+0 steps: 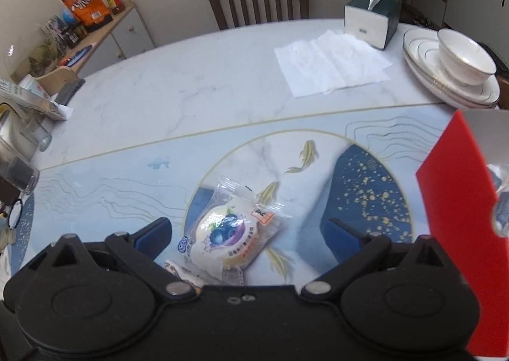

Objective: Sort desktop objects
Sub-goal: 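Withdraw both tools from the box toward the bread bag and doll, then grasp the blueberry bread bag with the right tool while the left tool grasps the plush doll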

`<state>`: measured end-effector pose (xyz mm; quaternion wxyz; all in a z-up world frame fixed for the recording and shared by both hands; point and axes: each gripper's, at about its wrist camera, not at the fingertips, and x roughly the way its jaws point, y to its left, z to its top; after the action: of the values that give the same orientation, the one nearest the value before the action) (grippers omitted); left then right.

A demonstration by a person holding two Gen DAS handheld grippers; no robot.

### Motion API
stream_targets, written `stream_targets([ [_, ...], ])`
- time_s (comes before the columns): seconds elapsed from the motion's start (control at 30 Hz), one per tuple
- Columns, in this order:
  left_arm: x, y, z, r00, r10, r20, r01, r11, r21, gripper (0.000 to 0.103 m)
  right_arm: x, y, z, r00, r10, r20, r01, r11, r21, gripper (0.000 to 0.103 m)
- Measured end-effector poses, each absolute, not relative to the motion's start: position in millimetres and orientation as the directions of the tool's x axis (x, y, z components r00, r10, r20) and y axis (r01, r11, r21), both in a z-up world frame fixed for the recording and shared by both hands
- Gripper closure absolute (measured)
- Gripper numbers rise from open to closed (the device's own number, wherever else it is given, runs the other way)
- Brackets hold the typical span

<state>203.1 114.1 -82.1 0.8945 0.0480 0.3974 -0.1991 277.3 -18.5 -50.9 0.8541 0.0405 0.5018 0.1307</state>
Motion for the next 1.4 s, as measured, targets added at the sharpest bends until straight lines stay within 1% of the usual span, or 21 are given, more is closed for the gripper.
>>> stream_targets([
  [0.13, 204, 114, -90, 0.623, -0.306, -0.719, 0.392, 0.918, -0.051, 0.0, 286, -9, -63, 0.443, 0.253, -0.86, -0.161, 0.966, 0.201, 0.001],
  [0.4, 212, 118, -107, 0.597, -0.317, -0.737, 0.381, 0.92, -0.088, 0.0, 299, 4, -82, 0.399, 0.239, -0.885, -0.137, 0.97, 0.2, 0.002],
  [0.7, 211, 117, -114, 0.59, -0.329, -0.737, 0.391, 0.915, -0.096, 0.002, 306, 10, -103, 0.346, 0.225, -0.911, -0.134, 0.973, 0.19, 0.006],
  [0.83, 208, 115, -115, 0.584, -0.338, -0.738, 0.408, 0.908, -0.093, 0.01, 306, 14, -106, 0.329, 0.232, -0.915, -0.142, 0.97, 0.195, 0.011],
  [0.9, 207, 114, -116, 0.582, -0.339, -0.739, 0.412, 0.907, -0.092, 0.014, 306, 16, -107, 0.321, 0.235, -0.918, -0.146, 0.969, 0.197, 0.019],
  [0.93, 207, 114, -116, 0.581, -0.34, -0.74, 0.413, 0.906, -0.093, 0.019, 305, 17, -107, 0.32, 0.238, -0.917, -0.15, 0.969, 0.199, 0.02],
  [0.97, 207, 114, -116, 0.579, -0.34, -0.741, 0.413, 0.906, -0.093, 0.024, 305, 17, -107, 0.321, 0.24, -0.916, -0.153, 0.968, 0.2, 0.022],
  [1.0, 207, 114, -117, 0.577, -0.339, -0.743, 0.412, 0.906, -0.094, 0.027, 305, 17, -106, 0.323, 0.243, -0.915, -0.156, 0.967, 0.202, 0.027],
  [1.07, 207, 114, -118, 0.569, -0.344, -0.747, 0.414, 0.905, -0.101, 0.036, 304, 17, -105, 0.326, 0.244, -0.913, -0.161, 0.966, 0.201, 0.032],
  [1.1, 207, 113, -118, 0.568, -0.344, -0.748, 0.415, 0.904, -0.101, 0.038, 304, 16, -105, 0.328, 0.244, -0.913, -0.159, 0.967, 0.201, 0.039],
  [1.17, 206, 112, -118, 0.567, -0.344, -0.748, 0.416, 0.904, -0.101, 0.045, 304, 13, -104, 0.33, 0.249, -0.911, -0.155, 0.966, 0.208, 0.043],
  [1.23, 205, 112, -117, 0.564, -0.35, -0.748, 0.419, 0.902, -0.106, 0.049, 303, 10, -103, 0.331, 0.257, -0.908, -0.151, 0.964, 0.217, 0.045],
  [1.3, 204, 111, -117, 0.561, -0.351, -0.75, 0.423, 0.9, -0.105, 0.05, 301, 7, -101, 0.337, 0.255, -0.906, -0.151, 0.965, 0.215, 0.048],
  [1.4, 205, 109, -116, 0.55, -0.36, -0.754, 0.426, 0.897, -0.118, 0.052, 297, 2, -100, 0.342, 0.249, -0.906, -0.149, 0.967, 0.209, 0.048],
])
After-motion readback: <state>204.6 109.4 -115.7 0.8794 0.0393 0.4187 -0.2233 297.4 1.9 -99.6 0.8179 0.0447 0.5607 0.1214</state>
